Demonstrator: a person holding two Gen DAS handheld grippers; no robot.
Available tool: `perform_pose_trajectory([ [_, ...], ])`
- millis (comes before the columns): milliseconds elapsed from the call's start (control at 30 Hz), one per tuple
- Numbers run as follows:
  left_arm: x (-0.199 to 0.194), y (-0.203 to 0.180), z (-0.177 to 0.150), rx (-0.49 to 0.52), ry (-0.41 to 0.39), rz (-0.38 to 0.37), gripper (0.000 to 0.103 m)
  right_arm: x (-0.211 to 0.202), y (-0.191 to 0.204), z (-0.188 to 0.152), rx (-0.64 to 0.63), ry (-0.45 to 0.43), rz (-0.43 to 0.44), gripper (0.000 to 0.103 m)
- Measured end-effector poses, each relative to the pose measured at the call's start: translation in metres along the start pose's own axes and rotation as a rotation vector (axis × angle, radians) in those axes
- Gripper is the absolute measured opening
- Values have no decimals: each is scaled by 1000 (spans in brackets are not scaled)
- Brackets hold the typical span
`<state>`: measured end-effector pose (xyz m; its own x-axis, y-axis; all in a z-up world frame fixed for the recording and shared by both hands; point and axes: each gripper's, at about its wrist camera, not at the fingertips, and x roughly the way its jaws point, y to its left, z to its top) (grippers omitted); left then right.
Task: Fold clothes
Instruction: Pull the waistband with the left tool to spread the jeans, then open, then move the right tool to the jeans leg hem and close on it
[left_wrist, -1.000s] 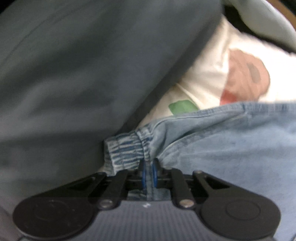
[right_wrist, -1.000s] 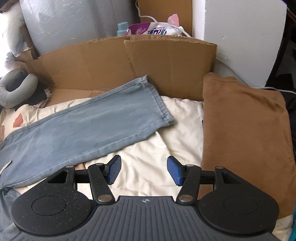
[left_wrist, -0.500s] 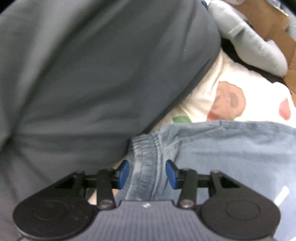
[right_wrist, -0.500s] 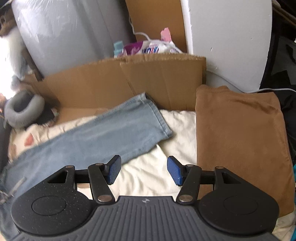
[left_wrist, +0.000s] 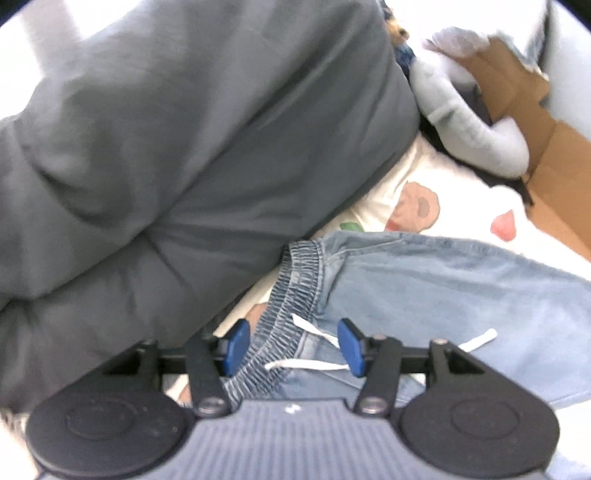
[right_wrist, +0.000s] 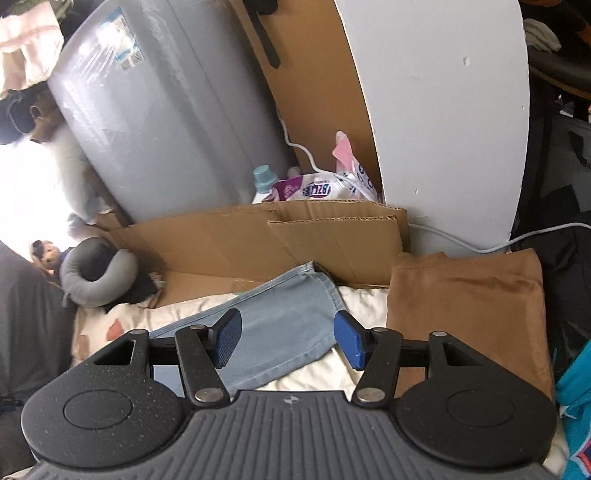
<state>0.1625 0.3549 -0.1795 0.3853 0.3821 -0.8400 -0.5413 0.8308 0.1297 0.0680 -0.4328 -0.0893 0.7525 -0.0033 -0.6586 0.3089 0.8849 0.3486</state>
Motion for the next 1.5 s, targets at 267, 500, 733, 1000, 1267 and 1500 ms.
perform_pose_trajectory([
  [267, -60, -10, -18, -21, 8, -73, 68, -59, -10, 2, -3, -14, 29, 63],
  [500, -107, -2, -42, 33, -12, -68, 72, -96, -25, -16, -35, 15, 51, 63],
  [733, -143, 14, -65, 5, -4, -37, 73, -124, -47, -30, -76, 32, 72, 63],
  [1000, -159, 12, -79, 45, 19, -32, 80, -148, -59, -19, -147, 41, 120, 64],
  [1267, -143, 0, -100, 54, 22, -76, 80, -152, -62, -50, -99, 33, 101, 68],
  [1500, -127, -8, -119, 68, 27, -132, 80, -137, -56, -93, -107, 48, 104, 68],
])
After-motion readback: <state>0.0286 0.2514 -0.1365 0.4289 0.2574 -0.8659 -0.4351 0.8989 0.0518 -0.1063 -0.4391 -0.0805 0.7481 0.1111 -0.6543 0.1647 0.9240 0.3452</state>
